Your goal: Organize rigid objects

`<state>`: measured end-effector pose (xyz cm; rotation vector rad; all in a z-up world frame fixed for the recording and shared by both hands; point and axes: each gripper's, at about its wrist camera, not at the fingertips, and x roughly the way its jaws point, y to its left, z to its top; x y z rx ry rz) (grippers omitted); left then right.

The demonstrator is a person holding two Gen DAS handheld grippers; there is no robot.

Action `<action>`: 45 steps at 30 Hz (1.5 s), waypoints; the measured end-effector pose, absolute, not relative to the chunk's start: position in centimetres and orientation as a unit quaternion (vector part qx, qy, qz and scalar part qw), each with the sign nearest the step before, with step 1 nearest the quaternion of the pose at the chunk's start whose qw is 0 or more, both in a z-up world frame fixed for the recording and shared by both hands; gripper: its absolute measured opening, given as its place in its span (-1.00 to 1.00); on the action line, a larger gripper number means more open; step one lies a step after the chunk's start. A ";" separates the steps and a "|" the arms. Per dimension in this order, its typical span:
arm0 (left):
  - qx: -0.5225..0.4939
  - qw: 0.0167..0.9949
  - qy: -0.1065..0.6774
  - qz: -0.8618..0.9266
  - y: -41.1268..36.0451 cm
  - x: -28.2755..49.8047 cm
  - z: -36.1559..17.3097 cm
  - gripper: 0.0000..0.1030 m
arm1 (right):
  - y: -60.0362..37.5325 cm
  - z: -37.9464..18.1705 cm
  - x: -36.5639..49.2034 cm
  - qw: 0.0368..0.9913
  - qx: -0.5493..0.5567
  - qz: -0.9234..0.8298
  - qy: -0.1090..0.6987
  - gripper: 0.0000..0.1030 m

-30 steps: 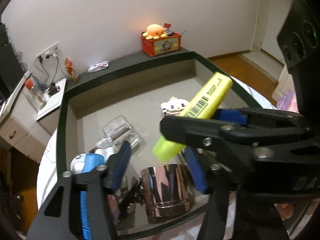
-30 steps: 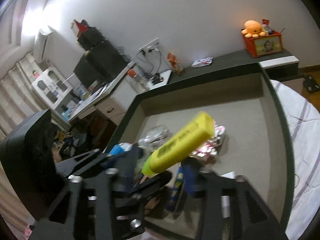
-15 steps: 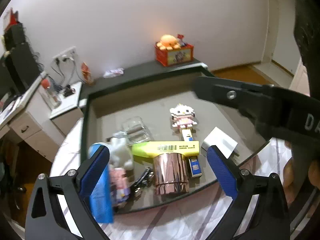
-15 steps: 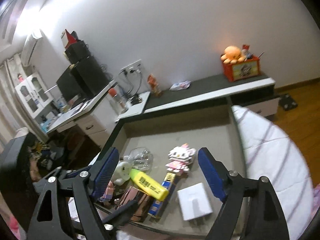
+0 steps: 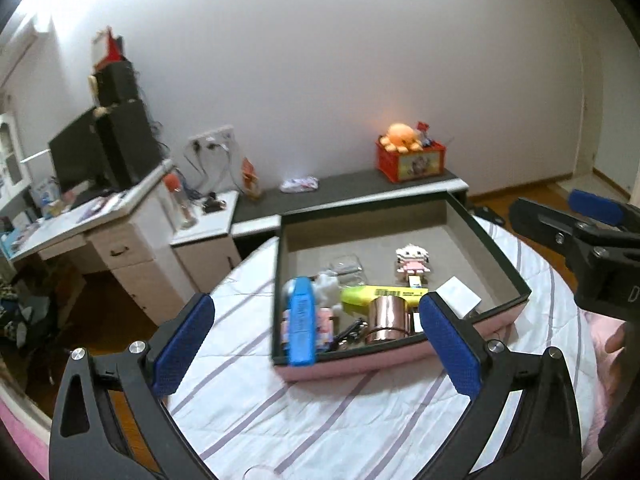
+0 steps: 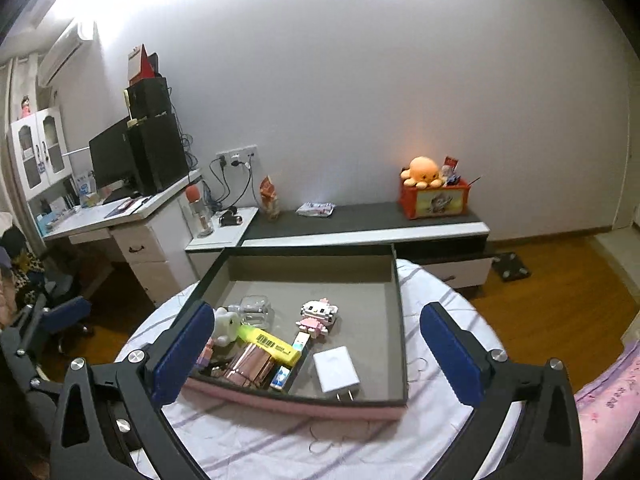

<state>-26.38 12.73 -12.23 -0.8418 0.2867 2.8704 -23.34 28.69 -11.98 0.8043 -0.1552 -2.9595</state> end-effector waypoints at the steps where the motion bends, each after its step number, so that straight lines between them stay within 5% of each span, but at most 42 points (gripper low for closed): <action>1: -0.276 0.065 0.093 0.954 12.4 -25.8 -11.8 1.00 | 28.5 -11.7 -22.7 0.031 0.259 -0.964 -0.044 1.00; 45: -0.011 0.030 0.029 0.999 7.7 -5.1 0.0 1.00 | 23.2 -1.3 -4.3 -0.001 0.060 -0.998 0.034 1.00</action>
